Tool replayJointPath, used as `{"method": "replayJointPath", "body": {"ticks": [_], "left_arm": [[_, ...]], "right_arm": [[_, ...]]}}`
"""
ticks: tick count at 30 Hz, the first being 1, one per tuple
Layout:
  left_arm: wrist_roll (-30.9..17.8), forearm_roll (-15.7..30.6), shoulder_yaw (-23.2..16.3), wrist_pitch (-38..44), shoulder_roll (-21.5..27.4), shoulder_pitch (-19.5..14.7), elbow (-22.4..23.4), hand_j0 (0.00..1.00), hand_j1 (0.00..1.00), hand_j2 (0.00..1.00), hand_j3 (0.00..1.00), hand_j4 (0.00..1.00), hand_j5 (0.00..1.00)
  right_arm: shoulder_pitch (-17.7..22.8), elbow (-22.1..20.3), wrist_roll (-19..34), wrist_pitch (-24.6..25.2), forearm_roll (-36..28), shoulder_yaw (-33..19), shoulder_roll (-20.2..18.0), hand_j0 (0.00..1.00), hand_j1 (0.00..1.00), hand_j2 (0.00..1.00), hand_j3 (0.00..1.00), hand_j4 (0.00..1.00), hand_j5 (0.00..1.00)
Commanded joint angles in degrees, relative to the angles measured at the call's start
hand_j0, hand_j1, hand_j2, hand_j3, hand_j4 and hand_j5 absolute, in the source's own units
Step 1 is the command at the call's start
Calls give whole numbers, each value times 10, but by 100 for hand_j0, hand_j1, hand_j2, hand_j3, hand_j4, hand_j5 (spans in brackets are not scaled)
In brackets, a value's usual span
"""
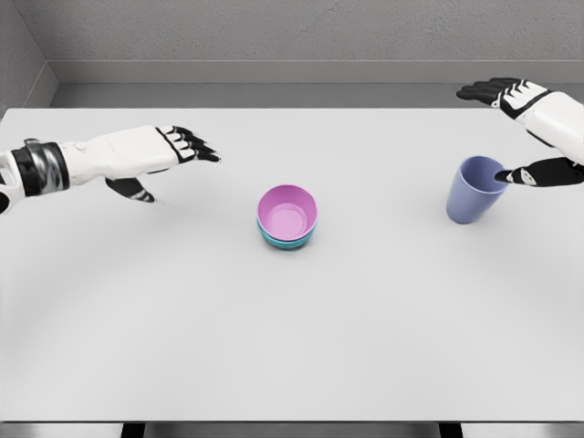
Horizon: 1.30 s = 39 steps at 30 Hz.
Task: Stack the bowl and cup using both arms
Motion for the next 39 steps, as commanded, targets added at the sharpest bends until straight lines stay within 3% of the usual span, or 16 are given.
{"method": "replayJointPath", "body": {"ticks": [1,3,5,8,13,18,21,22,28,39], "left_arm": [[0,16,7,1,19,0,21,100,100,100,100,100,100],[0,12,7,1,24,1,20,100,100,100,100,100,100],[0,11,7,1,29,1,21,100,100,100,100,100,100],[-1,11,7,1,34,1,20,100,100,100,100,100,100],[-1,11,5,1,35,2,19,100,100,100,100,100,100],[-1,11,6,1,35,2,20,100,100,100,100,100,100],[0,11,6,1,35,2,21,100,100,100,100,100,100],[-1,11,6,1,35,2,21,100,100,100,100,100,100],[-1,11,6,1,35,2,20,100,100,100,100,100,100],[-1,9,5,1,34,1,21,100,100,100,100,100,100]], "right_arm": [[0,6,-4,11,-2,-3,-2,100,100,100,100,100,100],[0,24,2,43,4,-11,-6,100,100,100,100,100,100],[2,32,56,48,49,-28,-8,100,100,100,100,100,100],[-9,35,190,47,84,-49,-6,100,100,100,100,100,100],[-37,55,303,42,92,-55,5,100,100,100,100,100,100],[-95,92,303,45,92,-43,42,100,100,100,100,100,100],[-170,146,303,44,95,32,92,100,100,100,100,100,100],[-177,155,303,43,95,44,95,100,100,100,100,100,100],[-177,156,303,42,95,46,95,100,100,100,100,100,100],[-176,162,303,47,95,104,94,100,100,100,100,100,100]]}}
